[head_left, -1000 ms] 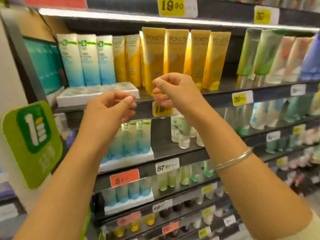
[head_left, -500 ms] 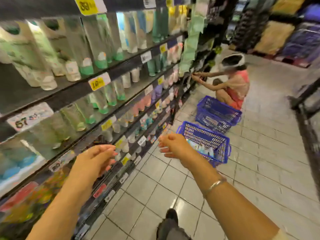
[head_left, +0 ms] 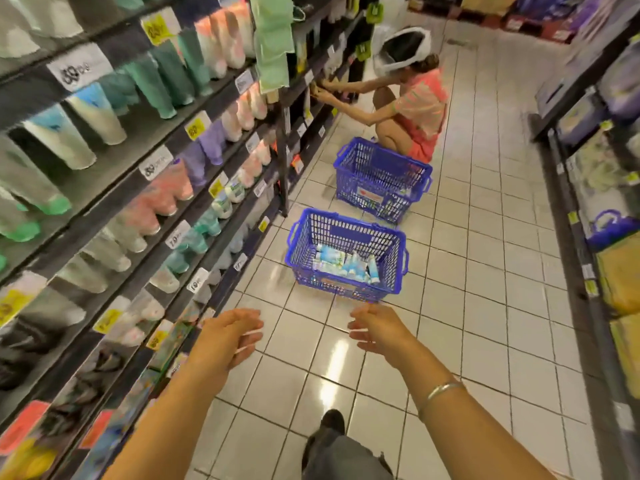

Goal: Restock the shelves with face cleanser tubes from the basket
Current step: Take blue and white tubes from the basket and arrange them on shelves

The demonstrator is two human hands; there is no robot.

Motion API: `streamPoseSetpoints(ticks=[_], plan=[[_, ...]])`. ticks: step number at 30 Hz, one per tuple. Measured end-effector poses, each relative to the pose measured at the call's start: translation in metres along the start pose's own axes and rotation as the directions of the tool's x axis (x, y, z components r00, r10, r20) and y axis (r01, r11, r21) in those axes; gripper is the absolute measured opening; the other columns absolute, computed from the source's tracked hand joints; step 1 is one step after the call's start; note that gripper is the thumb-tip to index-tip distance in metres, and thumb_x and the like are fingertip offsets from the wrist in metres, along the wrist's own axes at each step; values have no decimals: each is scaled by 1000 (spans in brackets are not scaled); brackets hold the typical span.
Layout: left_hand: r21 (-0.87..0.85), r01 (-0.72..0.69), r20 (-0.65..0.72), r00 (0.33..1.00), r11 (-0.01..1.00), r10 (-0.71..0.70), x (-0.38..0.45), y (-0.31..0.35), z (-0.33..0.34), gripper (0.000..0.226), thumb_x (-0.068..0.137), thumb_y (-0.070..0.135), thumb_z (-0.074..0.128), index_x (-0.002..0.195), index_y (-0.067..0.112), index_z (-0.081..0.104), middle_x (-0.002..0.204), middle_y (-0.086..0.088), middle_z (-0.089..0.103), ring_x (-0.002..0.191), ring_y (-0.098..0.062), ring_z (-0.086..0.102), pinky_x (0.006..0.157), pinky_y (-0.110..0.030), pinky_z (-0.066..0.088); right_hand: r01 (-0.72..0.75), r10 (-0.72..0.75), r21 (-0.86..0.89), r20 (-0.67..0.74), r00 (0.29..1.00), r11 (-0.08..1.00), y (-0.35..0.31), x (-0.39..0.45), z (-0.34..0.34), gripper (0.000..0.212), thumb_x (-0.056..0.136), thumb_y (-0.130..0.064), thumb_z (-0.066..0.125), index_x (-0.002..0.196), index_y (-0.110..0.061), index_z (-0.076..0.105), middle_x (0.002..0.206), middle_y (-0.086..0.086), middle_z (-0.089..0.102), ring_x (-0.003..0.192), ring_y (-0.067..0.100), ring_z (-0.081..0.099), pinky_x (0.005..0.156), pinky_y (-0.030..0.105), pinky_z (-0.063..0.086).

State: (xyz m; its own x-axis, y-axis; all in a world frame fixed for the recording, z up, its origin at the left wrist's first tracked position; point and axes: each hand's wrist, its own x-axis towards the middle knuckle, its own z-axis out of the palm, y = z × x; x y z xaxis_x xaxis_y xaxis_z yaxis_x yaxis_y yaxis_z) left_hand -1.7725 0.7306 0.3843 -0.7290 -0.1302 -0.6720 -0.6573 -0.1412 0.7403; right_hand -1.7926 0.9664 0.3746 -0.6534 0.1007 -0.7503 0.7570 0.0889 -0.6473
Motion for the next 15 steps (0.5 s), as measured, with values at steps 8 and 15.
streamPoseSetpoints(ticks=[8, 15], plan=[[20, 120, 7, 993, 993, -121, 70, 25, 83, 9, 88, 9, 59, 91, 15, 65, 80, 0, 67, 70, -12, 62, 58, -20, 48, -171, 188, 313, -26, 982, 934, -18, 88, -71, 9, 92, -8, 49, 87, -12, 57, 75, 8, 59, 65, 19, 57, 61, 26, 43], [88, 208, 36, 977, 974, -212, 171, 60, 132, 13, 88, 6, 56, 86, 15, 65, 83, -4, 67, 77, -17, 62, 66, -25, 45, -271, 332, 404, -87, 939, 873, -53, 182, -102, 7, 91, -10, 52, 87, -11, 57, 78, 9, 62, 66, 20, 59, 57, 25, 44]])
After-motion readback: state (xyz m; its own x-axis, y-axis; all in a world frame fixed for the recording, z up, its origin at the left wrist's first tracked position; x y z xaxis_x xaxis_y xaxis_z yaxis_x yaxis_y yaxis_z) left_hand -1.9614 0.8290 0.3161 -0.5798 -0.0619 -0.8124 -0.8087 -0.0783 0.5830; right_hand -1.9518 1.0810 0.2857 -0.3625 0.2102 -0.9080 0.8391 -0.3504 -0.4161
